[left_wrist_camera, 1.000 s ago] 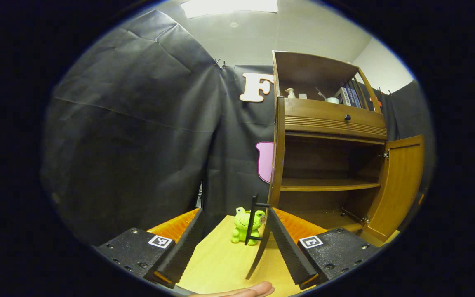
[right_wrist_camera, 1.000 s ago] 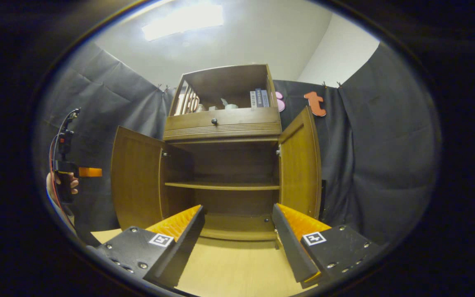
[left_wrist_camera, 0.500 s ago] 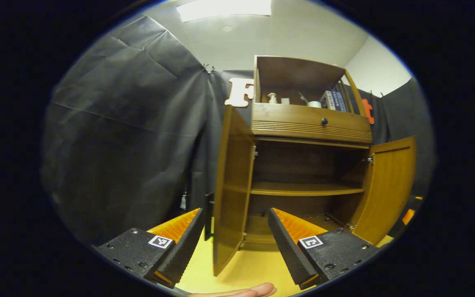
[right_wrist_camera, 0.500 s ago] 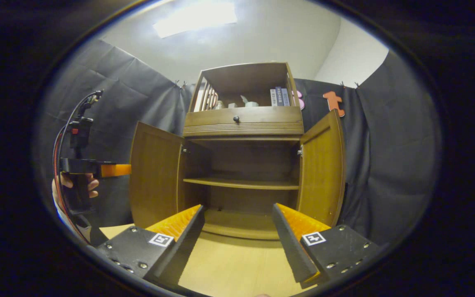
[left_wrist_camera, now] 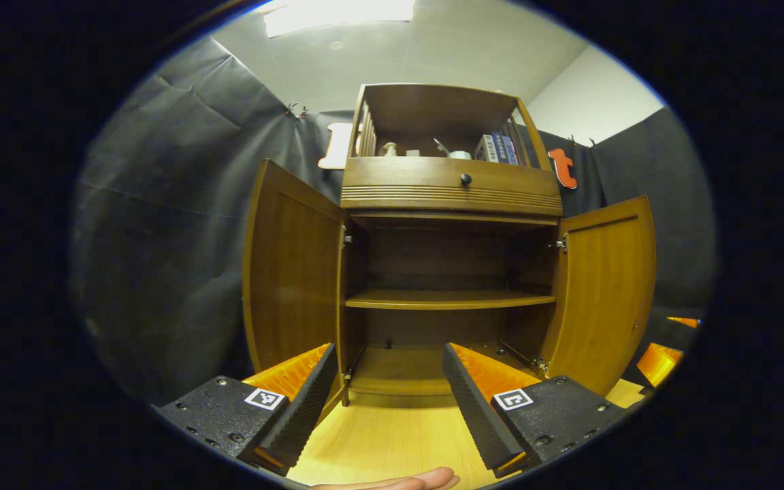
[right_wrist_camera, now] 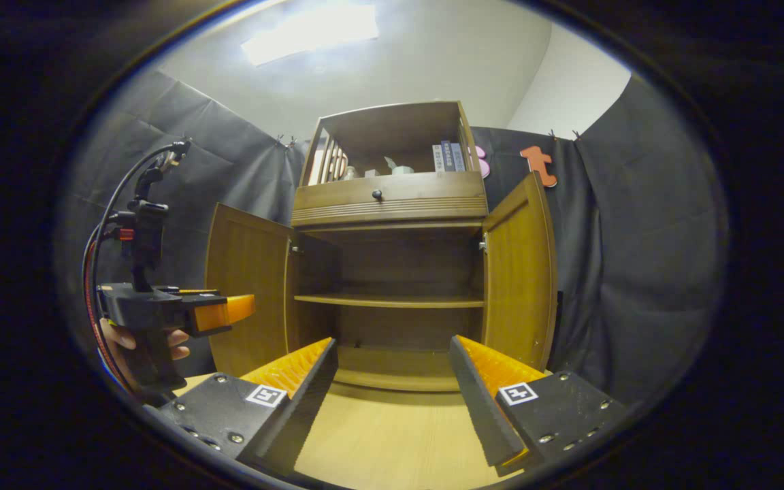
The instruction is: Open the right door of the double-door shoe cabinet with the right hand, and open the left door with the left hand.
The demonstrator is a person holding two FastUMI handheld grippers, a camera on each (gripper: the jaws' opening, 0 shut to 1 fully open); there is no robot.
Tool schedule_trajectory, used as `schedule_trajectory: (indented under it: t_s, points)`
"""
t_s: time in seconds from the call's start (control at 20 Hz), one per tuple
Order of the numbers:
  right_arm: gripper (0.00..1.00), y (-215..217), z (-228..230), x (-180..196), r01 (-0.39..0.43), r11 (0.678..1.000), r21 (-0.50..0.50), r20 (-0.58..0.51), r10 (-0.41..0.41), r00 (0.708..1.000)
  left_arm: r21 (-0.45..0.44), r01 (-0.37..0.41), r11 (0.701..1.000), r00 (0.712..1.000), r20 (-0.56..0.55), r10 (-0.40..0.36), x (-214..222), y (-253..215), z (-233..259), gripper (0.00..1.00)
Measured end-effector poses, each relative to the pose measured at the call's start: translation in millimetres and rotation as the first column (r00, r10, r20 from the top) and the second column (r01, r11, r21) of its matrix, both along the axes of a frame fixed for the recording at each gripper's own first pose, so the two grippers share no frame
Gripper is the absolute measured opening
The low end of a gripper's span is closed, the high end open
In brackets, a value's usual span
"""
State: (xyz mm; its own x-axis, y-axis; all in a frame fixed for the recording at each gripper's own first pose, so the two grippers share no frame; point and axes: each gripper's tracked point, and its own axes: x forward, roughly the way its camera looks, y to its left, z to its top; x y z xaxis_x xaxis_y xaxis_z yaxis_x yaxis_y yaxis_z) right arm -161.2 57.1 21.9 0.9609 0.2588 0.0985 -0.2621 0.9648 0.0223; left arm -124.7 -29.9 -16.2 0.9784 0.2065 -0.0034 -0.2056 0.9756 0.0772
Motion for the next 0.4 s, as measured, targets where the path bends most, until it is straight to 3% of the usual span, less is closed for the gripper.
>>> schedule_trajectory:
  t_s: [0.15, 0.4]
  points:
    - [0.98, -11, 3, 4, 0.031, 0.999, 0.007, 0.000, -0.031, 1.000, 0.001, 0.006, 1.000, 1.000, -0.016, -0.006, 7, -14, -5, 0.96]
    - [0.97, -32, 0, 8, 0.097, 0.995, 0.016, -0.009, -0.097, 0.995, 0.014, 0.016, 1.000, 1.000, -0.024, -0.015, 14, -31, -5, 0.92]
